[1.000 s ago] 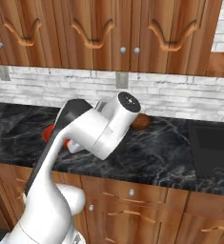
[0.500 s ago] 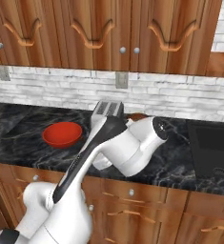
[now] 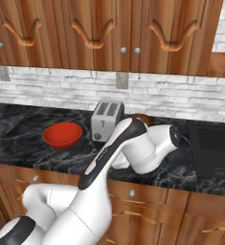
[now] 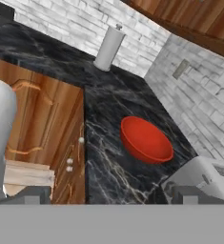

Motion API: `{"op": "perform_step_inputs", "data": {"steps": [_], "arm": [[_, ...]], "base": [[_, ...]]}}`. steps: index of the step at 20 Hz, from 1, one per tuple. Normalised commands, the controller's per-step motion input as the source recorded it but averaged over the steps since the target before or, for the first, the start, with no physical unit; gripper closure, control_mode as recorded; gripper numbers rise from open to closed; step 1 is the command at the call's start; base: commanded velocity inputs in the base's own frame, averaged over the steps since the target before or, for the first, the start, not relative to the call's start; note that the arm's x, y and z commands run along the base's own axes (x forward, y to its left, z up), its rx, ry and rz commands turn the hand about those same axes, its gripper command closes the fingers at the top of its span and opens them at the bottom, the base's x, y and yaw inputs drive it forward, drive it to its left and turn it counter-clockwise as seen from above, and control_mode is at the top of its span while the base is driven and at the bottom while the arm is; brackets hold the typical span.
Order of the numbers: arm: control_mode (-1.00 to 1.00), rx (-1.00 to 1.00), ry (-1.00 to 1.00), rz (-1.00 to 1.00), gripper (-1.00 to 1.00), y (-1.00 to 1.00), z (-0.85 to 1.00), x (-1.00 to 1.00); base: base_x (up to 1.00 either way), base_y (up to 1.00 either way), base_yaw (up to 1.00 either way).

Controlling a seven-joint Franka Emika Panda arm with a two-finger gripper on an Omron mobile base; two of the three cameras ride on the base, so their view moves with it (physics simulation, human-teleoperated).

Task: Pick up the bowls on the counter and stack them on top of one another in the open cabinet. Place the smaller bowl on top of the larger bowl.

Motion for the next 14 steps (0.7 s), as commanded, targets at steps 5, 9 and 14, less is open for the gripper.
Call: {"op": "perform_step_inputs", "data": {"steps": [5, 9, 14], "arm": [[-1.0, 0.0, -0.03, 0.04, -1.0, -0.27, -0.22, 0.67], [-1.0, 0.0, 0.0, 0.0, -1.0, -0.14, -0.09, 0.61], [-1.0, 0.0, 0.0, 0.0, -1.0, -0.02, -0.06, 0.59]], "base": [[0.0, 0.0, 0.0], [0.0, 0.0, 0.0], [0.0, 0.0, 0.0]]}}
